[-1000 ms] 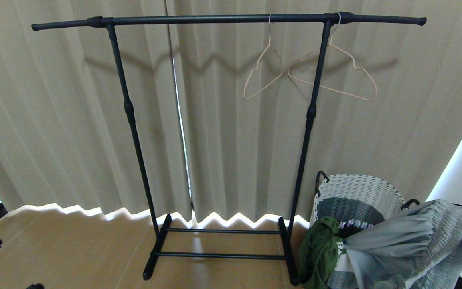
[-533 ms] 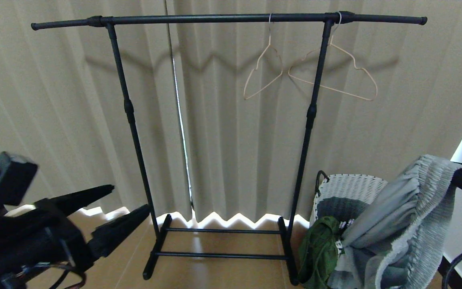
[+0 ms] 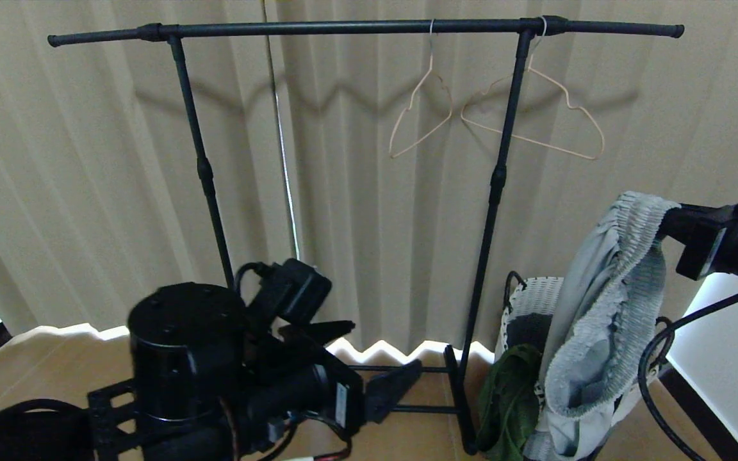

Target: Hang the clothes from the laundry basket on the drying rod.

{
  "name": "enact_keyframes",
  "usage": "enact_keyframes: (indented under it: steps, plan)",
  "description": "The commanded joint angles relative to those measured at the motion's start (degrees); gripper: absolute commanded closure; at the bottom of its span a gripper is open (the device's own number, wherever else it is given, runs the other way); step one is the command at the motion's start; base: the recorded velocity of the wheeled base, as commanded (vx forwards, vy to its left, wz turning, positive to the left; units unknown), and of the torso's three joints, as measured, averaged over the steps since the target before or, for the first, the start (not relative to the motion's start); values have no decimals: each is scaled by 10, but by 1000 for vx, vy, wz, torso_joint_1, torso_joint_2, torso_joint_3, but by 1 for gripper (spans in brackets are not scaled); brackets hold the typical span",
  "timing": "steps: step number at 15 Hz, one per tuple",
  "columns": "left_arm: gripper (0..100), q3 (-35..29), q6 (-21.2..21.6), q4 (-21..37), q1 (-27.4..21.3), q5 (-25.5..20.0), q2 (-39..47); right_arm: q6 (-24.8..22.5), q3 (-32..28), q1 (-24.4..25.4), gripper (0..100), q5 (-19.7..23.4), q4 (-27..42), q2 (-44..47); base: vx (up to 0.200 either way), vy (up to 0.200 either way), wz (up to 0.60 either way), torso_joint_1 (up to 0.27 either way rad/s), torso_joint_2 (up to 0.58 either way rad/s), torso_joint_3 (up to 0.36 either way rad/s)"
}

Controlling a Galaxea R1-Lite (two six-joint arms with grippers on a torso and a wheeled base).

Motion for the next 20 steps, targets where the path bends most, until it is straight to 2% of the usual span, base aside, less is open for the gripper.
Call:
enact_keyframes:
  steps: [1,4,7,9,12,14,16,20]
  plan:
    - [0,-40,-50,-1,-67,20,80,8,0,13,100,0,-6,26,0,0,0,0,0,0]
    - [0,-106,-84,-6,-91,58,140,41,-9,52,100,0,-7,26,0,0,0,0,0,0]
    - [0,-180,-86,-6,-91,60,175,51,-15,67,100,1,-7,21,0,0,0,0,0,0]
    - [0,-203,-86,-6,-91,60,204,52,-15,72,100,1,-7,13,0,0,0,0,0,0]
    - [0,-260,-87,-6,-91,89,272,52,-16,75,100,2,-7,4,0,0,0,0,0,0]
    - [0,-269,-86,-4,-91,105,277,52,-14,75,100,4,-7,-5,0,0,0,0,0,0]
    - [0,-269,-86,-2,-96,111,282,55,-13,75,100,26,-6,-22,0,0,0,0,0,0]
    - [0,-299,-86,-2,-106,148,310,92,-12,86,100,50,-2,-52,0,0,0,0,0,0]
